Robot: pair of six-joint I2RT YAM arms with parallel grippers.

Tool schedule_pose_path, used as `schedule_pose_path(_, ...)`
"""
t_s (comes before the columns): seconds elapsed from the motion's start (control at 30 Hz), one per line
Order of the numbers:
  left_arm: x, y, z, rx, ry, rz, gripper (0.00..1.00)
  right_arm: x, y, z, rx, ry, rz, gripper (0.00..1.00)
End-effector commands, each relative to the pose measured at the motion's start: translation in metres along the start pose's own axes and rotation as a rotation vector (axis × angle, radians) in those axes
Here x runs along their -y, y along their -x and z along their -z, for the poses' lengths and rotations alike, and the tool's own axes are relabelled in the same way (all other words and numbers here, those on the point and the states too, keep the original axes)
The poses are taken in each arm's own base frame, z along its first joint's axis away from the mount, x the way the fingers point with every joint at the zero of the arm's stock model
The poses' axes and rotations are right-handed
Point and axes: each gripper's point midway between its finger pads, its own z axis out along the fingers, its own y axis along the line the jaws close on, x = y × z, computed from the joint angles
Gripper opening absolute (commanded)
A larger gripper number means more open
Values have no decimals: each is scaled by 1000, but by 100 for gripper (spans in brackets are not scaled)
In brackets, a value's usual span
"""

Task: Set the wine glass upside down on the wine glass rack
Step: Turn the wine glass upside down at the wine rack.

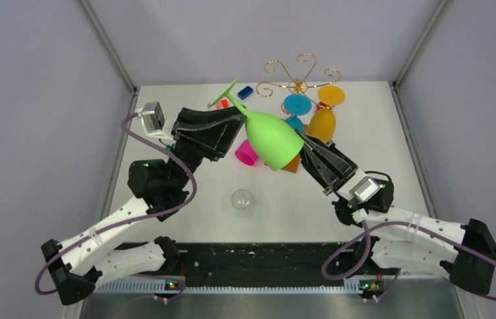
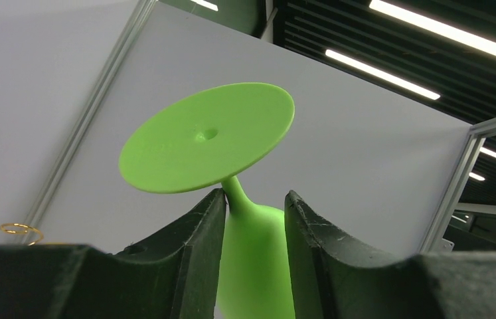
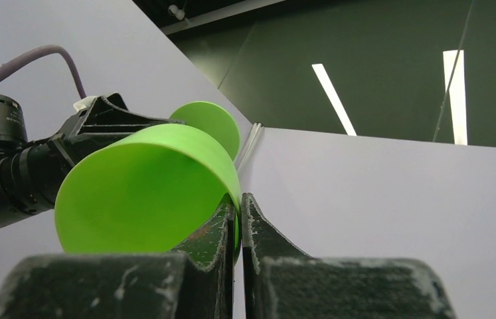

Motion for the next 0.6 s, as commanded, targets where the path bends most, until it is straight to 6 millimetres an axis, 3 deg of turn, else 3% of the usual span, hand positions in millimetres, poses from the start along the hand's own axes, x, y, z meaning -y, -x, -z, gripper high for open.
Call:
schedule_pose_path(0.0,11,12,1,47,-44,1,43,-2,9,0,30,-3,-30,0)
schedule_pose_path(0.13,9,11,0,45,-41,2,24,-2,8,1,27,-6,-34,0)
schedule_pose_path(0.3,9,9,-1,41,-43,6,11,-7,5,3,18,12,-43,0)
schedule_pose_path(0.37,10,10,0,44,-44,4,12,-9,3,4,12,20,-50,0)
schedule_pose_path(0.47,9,10,0,45,-42,3,22,-13,2,6,3,31,-67,0)
schedule_pose_path(0.57,8,10,0,46,-38,3,26,-15,1,7,-1,38,-78,0)
